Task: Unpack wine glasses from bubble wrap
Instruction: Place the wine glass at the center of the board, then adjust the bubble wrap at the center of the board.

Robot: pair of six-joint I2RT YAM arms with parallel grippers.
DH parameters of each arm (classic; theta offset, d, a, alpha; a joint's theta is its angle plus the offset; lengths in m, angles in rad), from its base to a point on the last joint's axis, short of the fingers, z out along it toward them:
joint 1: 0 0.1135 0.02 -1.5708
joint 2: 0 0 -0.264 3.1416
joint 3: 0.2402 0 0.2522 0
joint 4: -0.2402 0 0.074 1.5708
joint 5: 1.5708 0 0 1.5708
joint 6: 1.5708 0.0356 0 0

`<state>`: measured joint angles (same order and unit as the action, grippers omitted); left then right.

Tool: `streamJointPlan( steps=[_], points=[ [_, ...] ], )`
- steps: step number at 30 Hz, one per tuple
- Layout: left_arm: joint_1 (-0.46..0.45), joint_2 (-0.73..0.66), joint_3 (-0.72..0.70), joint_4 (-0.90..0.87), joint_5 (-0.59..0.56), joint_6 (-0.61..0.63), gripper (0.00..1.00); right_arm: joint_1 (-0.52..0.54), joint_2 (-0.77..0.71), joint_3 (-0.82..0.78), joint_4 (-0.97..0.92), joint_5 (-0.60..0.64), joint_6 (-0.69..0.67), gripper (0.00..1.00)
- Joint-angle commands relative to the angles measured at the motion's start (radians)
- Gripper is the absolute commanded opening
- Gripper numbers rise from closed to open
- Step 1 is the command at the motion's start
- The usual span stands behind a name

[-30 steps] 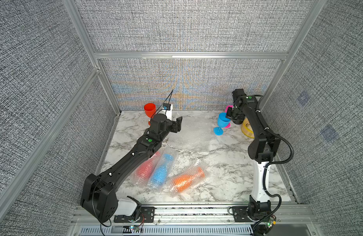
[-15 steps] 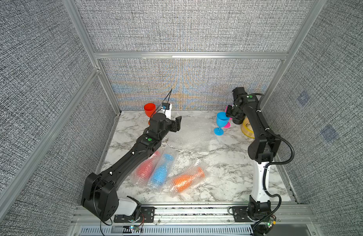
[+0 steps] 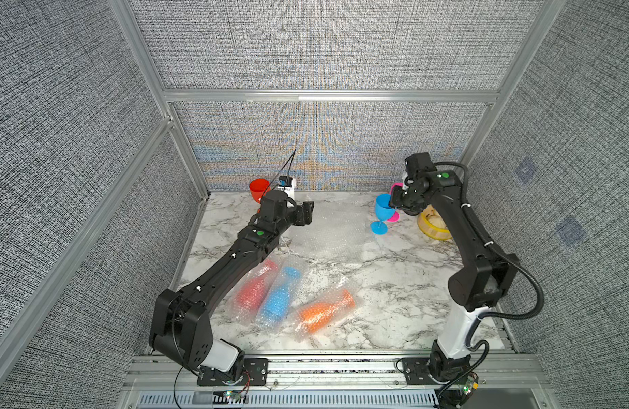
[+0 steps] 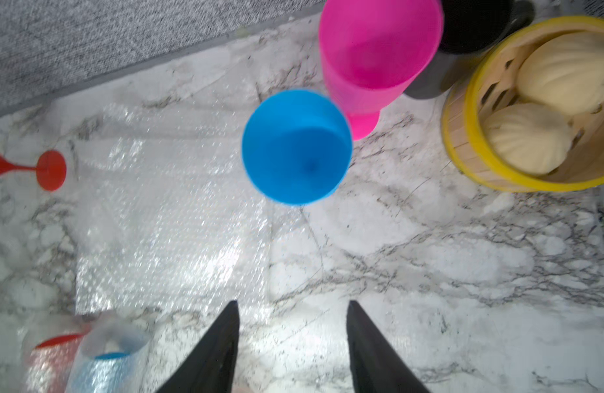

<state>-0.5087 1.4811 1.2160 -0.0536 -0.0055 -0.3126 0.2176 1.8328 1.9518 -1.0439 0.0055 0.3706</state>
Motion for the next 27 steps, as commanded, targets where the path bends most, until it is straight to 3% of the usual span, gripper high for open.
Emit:
streamJointPlan(
  steps=[1, 4, 9, 12, 15, 19, 23, 26, 27],
  points=[
    [-0.037, 0.027, 0.055, -0.128, 0.000, 0.045, 0.79, 0.060, -0.097, -0.148, 0.108, -0.087, -0.035, 0.53],
    [-0.040, 0.034, 0.069, -0.202, 0.095, 0.026, 0.79, 0.124, -0.216, -0.324, 0.215, -0.216, -0.099, 0.53],
    [-0.038, -0.045, -0.022, -0.251, 0.037, -0.004, 0.80, 0.248, -0.392, -0.601, 0.472, -0.401, -0.225, 0.56],
    [-0.029, -0.086, -0.039, -0.296, -0.054, -0.011, 0.80, 0.376, -0.483, -0.732, 0.599, -0.513, -0.501, 0.59],
    [-0.024, -0.118, -0.061, -0.309, -0.186, 0.000, 0.80, 0.527, -0.543, -0.843, 0.634, -0.502, -0.850, 0.65],
    [-0.017, -0.159, -0.109, -0.263, -0.234, 0.012, 0.80, 0.686, -0.467, -0.805, 0.440, -0.489, -1.172, 0.69],
    [-0.019, -0.169, -0.112, -0.260, -0.220, -0.002, 0.80, 0.800, -0.342, -0.753, 0.337, -0.406, -1.283, 0.72],
    [-0.017, -0.184, -0.118, -0.255, -0.223, -0.008, 0.81, 0.844, -0.289, -0.741, 0.326, -0.396, -1.289, 0.76],
    [-0.018, -0.189, -0.120, -0.252, -0.224, -0.007, 0.81, 0.849, -0.277, -0.741, 0.335, -0.394, -1.282, 0.81]
  ],
)
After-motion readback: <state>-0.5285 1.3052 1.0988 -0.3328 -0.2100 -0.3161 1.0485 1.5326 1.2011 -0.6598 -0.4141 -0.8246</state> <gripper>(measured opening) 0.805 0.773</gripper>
